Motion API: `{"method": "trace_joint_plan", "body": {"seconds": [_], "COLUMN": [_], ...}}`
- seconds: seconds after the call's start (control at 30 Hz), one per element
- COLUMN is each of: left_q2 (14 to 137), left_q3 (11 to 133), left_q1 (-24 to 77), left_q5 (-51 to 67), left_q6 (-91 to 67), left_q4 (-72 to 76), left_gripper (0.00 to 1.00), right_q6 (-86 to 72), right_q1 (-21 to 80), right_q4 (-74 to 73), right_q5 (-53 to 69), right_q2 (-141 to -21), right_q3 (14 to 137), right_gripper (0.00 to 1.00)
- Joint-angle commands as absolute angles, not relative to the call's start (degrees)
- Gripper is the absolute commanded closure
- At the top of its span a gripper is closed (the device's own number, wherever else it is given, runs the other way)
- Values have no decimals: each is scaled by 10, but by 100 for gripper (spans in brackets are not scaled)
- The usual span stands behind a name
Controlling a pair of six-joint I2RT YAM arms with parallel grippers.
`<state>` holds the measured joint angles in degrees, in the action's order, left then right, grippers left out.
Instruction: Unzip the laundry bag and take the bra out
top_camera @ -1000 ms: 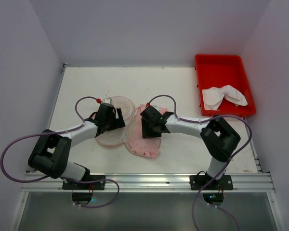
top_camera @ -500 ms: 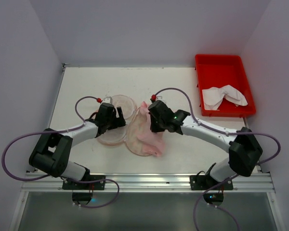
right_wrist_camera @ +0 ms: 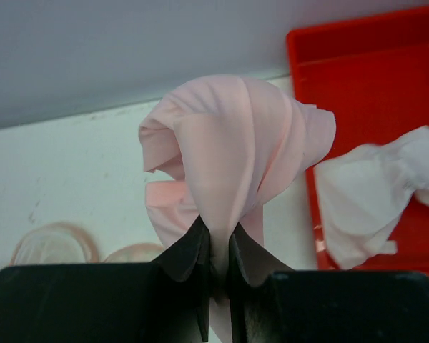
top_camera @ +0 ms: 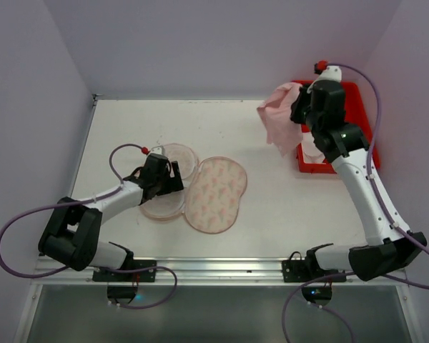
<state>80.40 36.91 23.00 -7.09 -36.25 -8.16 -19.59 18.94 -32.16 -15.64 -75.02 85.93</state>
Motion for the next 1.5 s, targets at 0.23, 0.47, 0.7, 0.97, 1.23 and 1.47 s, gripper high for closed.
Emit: {"method": "trace_joint_plan", "body": {"seconds": [0.23,0.47,0.7,0.97,1.23,1.47], "left_q2": [757,746,718,695,655,660], "left_q3": [386,395,403,425,416,383], "left_q1": [230,231,230,227,205,195], "left_q5": [-69,-53,-63,-83,-116,-101], "left_q6": [-347,-345,-339,-330,-325,-340], "left_q4": [-113,-121,-141,-176,-190,-189], "left_gripper": [9,9,9,7,6,6], "right_q6": [-64,-88,-118,-162,-278,-386], "right_q1": [1,-58,-73,-70,52,191], "right_q4": [-188,-200,-242,-310,-262,-185], "right_q5": [-169,-188,-197,-164,-98,4], "right_q2": [-943,-1128,-1216,-1134,-872,-767], "right_q3": [1013,1116,1147,1124,875,601], "right_gripper": [99,98,96,18,7,14]}}
